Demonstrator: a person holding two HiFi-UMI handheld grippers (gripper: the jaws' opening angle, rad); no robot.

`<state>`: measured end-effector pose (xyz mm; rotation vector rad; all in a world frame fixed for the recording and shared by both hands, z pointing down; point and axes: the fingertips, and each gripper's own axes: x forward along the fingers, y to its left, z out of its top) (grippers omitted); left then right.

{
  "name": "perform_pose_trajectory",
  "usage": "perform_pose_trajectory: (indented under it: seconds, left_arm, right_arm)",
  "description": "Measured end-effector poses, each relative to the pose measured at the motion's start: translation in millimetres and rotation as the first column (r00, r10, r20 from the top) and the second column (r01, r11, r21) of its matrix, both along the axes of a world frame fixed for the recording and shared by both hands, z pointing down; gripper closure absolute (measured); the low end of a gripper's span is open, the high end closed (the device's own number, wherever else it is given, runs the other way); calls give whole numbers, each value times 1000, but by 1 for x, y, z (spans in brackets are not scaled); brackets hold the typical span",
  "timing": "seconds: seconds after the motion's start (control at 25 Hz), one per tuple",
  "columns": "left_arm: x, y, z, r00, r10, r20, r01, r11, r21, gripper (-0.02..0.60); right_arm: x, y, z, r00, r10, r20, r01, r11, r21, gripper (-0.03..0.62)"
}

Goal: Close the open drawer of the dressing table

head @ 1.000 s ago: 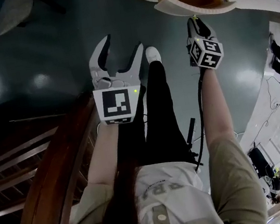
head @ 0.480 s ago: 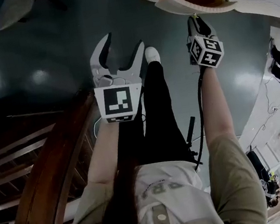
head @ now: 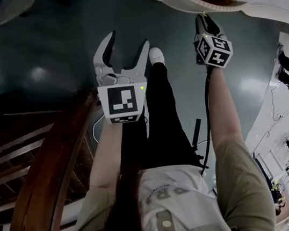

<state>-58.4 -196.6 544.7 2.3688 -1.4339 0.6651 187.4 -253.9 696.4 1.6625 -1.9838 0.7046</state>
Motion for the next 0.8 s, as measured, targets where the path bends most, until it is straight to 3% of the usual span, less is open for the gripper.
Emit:
perform_pose_trajectory:
  seconds: [0.8]
  left_arm:
    - [-1,-7,5,999,-49,10,50,999,-12,264]
  right_arm:
    - [-1,-34,3,1000,10,19,-10,1000,-6,487]
